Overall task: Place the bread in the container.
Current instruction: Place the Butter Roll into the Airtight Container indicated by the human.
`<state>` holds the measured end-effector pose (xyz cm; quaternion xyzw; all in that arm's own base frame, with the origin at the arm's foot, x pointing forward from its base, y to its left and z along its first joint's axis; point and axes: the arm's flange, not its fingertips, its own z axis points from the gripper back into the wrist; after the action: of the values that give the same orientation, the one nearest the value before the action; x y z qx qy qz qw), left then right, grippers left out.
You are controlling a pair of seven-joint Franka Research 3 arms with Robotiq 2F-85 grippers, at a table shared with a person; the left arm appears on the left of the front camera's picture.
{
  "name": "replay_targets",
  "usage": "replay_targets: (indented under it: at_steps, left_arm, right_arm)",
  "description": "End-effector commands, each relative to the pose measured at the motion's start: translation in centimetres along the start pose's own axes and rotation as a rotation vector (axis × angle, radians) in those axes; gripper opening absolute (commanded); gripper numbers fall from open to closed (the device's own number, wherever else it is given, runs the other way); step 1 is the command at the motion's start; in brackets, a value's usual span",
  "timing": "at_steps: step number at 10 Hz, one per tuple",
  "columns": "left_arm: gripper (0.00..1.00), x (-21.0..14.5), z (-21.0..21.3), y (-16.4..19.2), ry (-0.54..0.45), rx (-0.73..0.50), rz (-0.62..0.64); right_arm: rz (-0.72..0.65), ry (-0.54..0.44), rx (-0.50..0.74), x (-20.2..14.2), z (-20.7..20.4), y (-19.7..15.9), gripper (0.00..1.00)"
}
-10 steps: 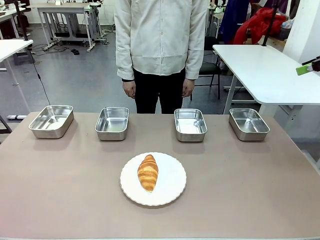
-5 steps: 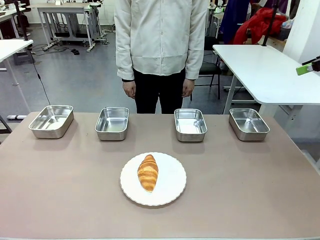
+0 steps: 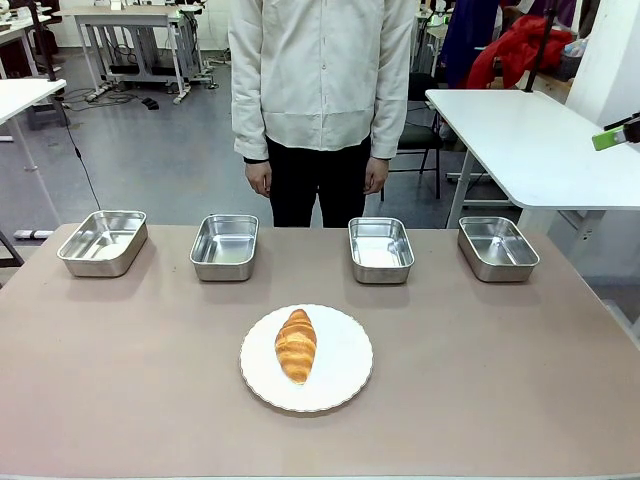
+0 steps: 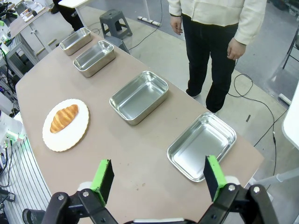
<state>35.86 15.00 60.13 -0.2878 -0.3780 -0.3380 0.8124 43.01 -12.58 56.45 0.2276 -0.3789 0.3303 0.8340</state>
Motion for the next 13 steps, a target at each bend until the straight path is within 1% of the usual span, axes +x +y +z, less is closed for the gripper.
replay_targets:
  at_steps: [1,13]
  left_arm:
    - [1.00,0.09,0.10,-0.23,-0.010,-0.007,-0.015]
    - [1.00,0.09,0.10,-0.23,-0.010,-0.007,-0.015]
  right_arm:
    - [0.007,-0.018,0.006,0.09,-0.10,-0.04,1.00]
    - [0.007,-0.018,0.006,0.09,-0.10,-0.04,1.00]
